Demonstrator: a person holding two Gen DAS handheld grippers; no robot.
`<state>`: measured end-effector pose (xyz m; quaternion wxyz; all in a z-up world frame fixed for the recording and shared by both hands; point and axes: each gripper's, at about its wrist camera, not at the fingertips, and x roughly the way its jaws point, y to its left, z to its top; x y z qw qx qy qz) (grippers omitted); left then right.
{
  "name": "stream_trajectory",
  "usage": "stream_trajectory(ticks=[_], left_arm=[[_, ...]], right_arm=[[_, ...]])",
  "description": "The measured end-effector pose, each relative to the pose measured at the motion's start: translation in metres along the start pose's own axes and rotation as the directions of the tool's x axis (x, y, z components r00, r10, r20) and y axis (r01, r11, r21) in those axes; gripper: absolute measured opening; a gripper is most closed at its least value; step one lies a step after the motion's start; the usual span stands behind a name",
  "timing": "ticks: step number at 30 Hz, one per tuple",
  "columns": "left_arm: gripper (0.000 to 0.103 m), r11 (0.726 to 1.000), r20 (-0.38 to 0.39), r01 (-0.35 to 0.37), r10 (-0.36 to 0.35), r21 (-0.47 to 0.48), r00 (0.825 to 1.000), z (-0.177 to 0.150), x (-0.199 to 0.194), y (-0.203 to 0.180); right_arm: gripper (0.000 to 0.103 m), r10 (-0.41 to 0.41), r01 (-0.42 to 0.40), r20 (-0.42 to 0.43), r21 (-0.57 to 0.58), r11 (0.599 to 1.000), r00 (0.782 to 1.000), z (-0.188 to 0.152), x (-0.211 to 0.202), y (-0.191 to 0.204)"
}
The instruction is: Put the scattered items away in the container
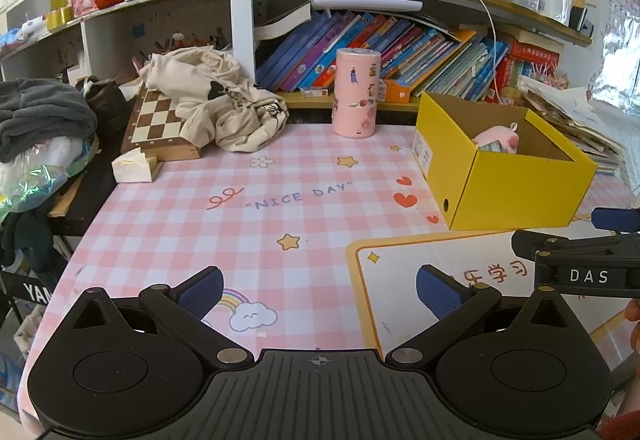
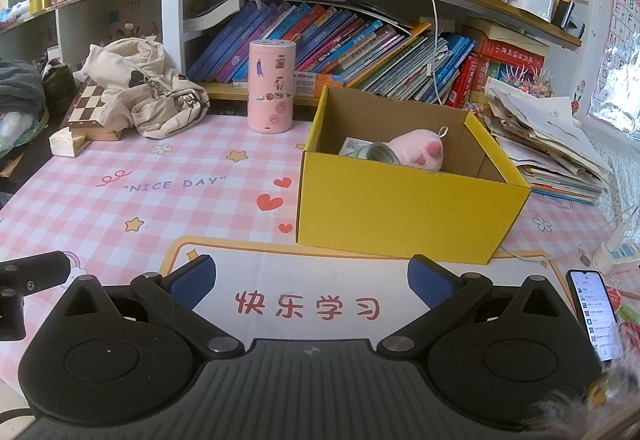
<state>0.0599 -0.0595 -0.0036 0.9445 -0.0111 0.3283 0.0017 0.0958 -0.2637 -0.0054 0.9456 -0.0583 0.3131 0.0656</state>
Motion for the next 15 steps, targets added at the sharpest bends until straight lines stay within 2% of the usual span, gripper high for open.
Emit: stream_trajectory(ticks=[15], left_arm=[[0.103,1.0,-0.014,0.009,-0.009,0.004,1.0,-0.0001,0.0026,0.0002]], right_arm=[[0.103,-0.007,0.007,-0.003,0.005,1.0,1.0,-0.0013,-0.0007,0.0038]])
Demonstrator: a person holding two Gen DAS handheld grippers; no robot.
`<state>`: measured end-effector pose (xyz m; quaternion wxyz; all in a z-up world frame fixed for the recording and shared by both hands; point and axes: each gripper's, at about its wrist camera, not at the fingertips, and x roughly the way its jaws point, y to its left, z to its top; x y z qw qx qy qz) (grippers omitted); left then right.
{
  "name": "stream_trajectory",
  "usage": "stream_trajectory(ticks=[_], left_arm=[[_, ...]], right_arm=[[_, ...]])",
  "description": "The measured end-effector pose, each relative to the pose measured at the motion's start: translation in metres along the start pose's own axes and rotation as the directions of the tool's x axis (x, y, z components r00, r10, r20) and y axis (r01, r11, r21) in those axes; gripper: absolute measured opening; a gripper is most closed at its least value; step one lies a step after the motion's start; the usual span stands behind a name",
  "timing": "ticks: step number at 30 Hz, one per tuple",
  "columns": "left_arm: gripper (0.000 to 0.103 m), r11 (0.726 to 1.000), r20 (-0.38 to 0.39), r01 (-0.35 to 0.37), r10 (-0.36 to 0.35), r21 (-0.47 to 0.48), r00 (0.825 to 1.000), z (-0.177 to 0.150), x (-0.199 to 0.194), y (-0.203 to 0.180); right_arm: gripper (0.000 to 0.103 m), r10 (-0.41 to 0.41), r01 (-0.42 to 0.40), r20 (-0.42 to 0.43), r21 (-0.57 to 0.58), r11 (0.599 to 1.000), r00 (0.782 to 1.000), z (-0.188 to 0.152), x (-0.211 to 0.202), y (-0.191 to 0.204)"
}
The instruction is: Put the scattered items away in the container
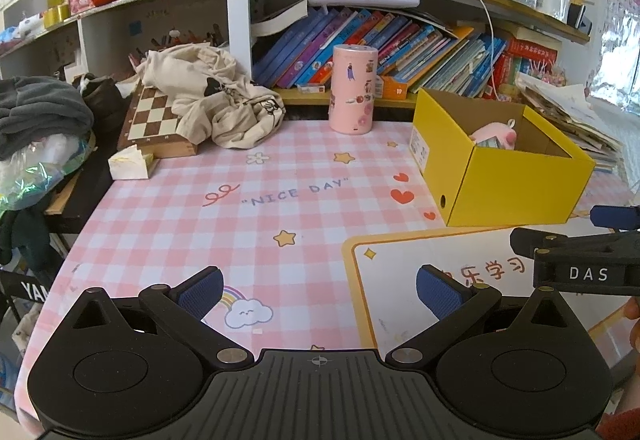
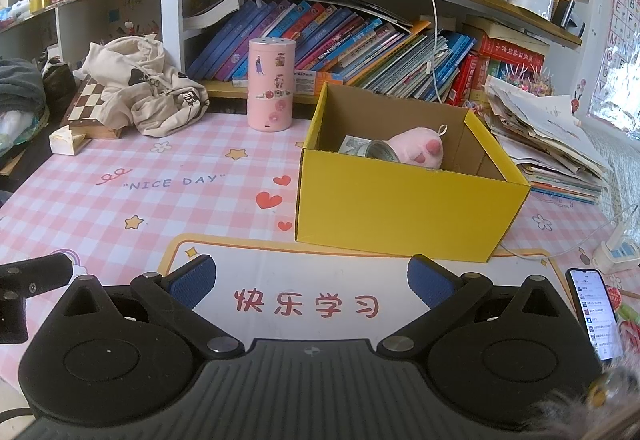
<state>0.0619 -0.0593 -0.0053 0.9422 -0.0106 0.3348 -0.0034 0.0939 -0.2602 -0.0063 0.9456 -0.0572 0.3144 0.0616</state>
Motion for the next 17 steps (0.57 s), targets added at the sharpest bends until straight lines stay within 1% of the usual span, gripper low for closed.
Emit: stream_trajectory(ticks=[3,9,17], left_arm=[[0.103,1.0,-0.002,0.001,-0.001,-0.004,1.0,-0.0006,0.0004,0.0],[0.103,1.0,-0.006,-0.02,0.02,-0.01,1.0,-0.0031,0.0018,0.0002],[0.103,1.0,-0.003,0.008,-0.008,-0.014,1.0,-0.0047,-0.0009,0.0002]], right_arm=[[0.103,-0.001,0.001,0.0,0.001,1.0,1.0,-0.0005,-0.0002,-0.0004],[0.103,-0.001,0.001,-0.004,0.001,1.0,1.0,-0.0015,0.0001,-0.0017],[0.103,0.004,-0.005,-0.016,-0.004,1.0,1.0,-0.0023,0.002,-0.0018]])
